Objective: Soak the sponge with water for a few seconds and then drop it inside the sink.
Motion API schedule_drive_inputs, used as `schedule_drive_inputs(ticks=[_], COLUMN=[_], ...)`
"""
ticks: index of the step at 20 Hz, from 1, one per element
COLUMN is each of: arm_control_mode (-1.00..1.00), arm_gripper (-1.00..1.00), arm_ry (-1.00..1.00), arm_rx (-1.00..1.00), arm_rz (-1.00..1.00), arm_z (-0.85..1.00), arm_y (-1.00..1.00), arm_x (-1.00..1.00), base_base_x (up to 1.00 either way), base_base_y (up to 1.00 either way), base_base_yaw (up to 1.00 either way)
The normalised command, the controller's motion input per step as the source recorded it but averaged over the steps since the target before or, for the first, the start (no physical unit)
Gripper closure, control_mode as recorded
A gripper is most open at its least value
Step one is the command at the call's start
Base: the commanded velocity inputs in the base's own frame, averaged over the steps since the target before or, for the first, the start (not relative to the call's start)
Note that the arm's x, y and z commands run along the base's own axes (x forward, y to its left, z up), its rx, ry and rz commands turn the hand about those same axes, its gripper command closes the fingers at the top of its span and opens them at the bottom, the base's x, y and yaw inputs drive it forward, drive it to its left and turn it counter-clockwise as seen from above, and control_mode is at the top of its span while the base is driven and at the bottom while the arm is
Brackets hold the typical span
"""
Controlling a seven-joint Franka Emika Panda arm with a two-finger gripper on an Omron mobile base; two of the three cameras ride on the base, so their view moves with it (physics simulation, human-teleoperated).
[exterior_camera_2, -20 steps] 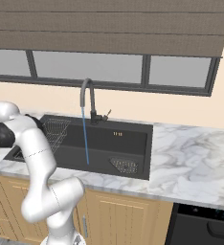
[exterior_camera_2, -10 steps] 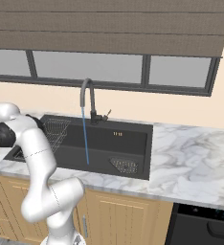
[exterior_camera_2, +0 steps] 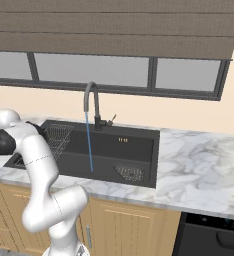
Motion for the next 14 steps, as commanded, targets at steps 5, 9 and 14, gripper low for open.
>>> schedule_drive_inputs(ticks=[5, 9, 14], arm_control_mode=[-1.0, -1.0, -1.0], arm_gripper=[-1.0, -1.0, -1.0], arm_ry=[0.03, 0.05, 0.02], arm_rx=[0.0, 0.0, 0.0], arm_rz=[0.0, 0.0, 0.0], arm_z=[-0.02, -0.06, -0.09], arm_y=[0.03, 0.01, 0.0], arm_x=[0.0, 0.0, 0.0], base_base_x=[0.0, 0.0, 0.0], base_base_y=[0.0, 0.0, 0.0], base_base_yaw=[0.0, 0.0, 0.0])
